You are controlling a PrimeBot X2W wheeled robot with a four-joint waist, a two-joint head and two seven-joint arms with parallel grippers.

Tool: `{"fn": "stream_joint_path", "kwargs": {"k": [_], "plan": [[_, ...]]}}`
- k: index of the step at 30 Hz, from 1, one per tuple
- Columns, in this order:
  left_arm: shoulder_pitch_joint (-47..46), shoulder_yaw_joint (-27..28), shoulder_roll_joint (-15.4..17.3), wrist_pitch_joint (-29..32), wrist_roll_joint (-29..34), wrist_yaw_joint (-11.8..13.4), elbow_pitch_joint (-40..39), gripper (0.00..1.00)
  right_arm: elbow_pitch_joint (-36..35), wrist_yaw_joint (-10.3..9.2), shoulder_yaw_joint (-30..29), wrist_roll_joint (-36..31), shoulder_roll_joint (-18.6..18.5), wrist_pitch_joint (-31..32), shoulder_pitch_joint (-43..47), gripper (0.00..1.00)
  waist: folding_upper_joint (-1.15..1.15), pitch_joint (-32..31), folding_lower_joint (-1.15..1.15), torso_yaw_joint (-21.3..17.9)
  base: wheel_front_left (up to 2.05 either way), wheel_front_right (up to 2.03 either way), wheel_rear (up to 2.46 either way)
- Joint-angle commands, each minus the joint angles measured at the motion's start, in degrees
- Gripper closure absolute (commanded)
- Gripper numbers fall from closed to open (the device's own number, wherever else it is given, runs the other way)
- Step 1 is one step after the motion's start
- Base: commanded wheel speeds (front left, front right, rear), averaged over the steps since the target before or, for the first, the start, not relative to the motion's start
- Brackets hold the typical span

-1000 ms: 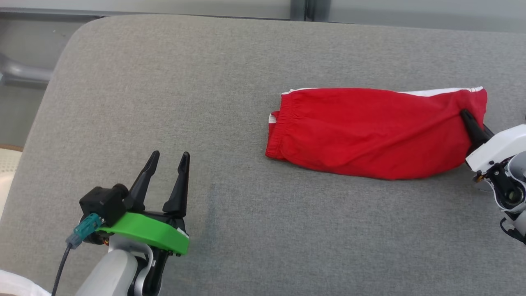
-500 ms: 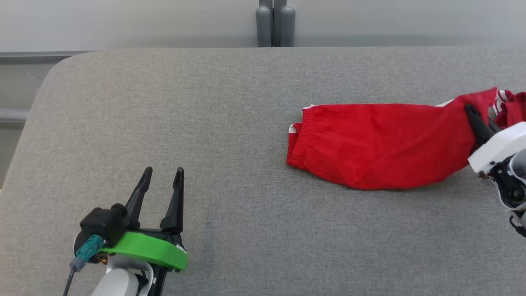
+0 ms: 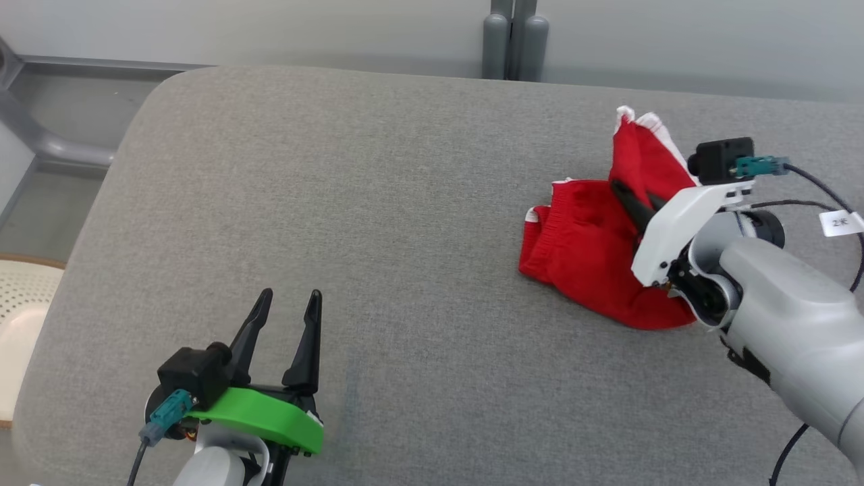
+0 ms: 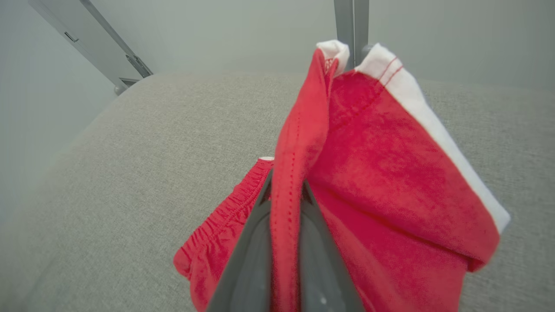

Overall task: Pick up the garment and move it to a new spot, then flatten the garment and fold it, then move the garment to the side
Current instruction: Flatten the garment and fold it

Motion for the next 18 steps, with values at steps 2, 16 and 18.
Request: {"fn": "stream_joint_path", "kwargs": {"k": [2,16,18], "plan": [[-1.0,0.3,-0.3,-0.1,0.6,-0.5,0.6,0.00,2.6,0.03,1.0,-0.4,1.9,1.1,-0.3,0.92,0.00,0.5,0.00,2.7,0.00,0.00,0.00],[-1.1,1.0,-0.1,-0.1,0.0,-1.0,3.0,0.00,0.3,0.03,3.7,0.5,6.1,-4.3,0.7,0.00,0.00,-0.8,0.00,0.4,0.00,0.00,0.00],[-0.6,1.3,0.0,-0.1,0.1,-0.7,2.7,0.00,-1.9,0.03,3.0,0.4,4.7,-6.1,0.7,0.00,0.00,-1.1,0.00,-0.7,0.00,0.00,0.00]]}}
